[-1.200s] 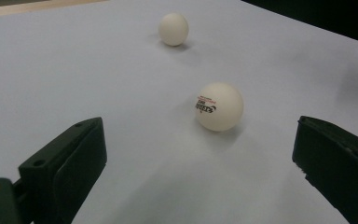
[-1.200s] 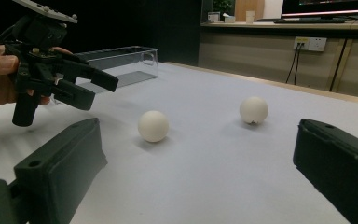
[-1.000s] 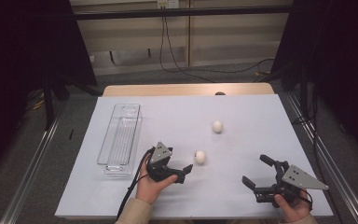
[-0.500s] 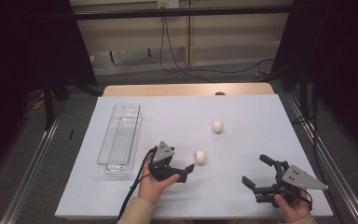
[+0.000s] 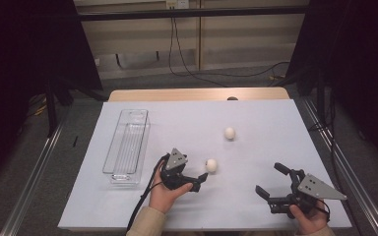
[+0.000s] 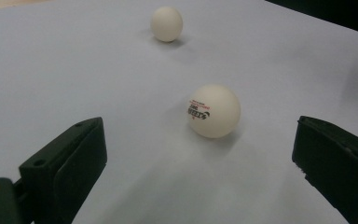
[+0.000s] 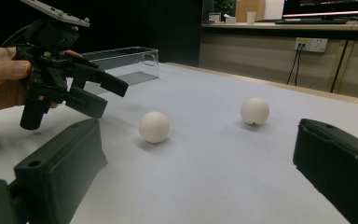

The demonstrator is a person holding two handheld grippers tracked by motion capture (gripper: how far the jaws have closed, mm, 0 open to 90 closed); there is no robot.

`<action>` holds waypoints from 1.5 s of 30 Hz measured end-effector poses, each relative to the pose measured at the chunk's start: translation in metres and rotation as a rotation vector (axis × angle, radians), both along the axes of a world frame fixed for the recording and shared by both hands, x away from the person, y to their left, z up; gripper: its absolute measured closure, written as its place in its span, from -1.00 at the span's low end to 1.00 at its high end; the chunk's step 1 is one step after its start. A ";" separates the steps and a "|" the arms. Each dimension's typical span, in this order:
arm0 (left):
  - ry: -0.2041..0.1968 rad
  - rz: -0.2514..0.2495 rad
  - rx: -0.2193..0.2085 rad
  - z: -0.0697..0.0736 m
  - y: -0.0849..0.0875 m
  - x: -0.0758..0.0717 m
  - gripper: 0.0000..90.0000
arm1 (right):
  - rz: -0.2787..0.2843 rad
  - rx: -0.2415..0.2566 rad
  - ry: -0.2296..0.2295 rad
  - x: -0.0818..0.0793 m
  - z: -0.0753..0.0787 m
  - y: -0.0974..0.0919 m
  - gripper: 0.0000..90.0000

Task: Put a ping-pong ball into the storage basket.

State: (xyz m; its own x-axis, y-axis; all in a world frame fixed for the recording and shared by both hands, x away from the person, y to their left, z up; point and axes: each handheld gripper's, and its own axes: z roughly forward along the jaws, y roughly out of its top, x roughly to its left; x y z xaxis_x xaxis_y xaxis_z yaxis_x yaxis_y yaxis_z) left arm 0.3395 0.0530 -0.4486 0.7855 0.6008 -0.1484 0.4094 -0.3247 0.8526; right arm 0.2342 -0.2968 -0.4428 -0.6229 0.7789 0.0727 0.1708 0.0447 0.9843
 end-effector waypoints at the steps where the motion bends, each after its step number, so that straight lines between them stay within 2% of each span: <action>1: 0.003 0.000 -0.003 0.000 -0.001 0.000 -0.93 | 0.001 0.000 0.000 0.000 0.000 0.000 -0.97; 34: 0.032 -0.016 0.009 -0.002 -0.014 0.004 -0.93 | 0.003 0.001 -0.001 0.000 0.000 0.000 -0.97; 45: 0.047 -0.025 0.032 -0.005 -0.020 0.005 -0.93 | 0.002 0.000 -0.003 0.000 0.000 0.000 -0.97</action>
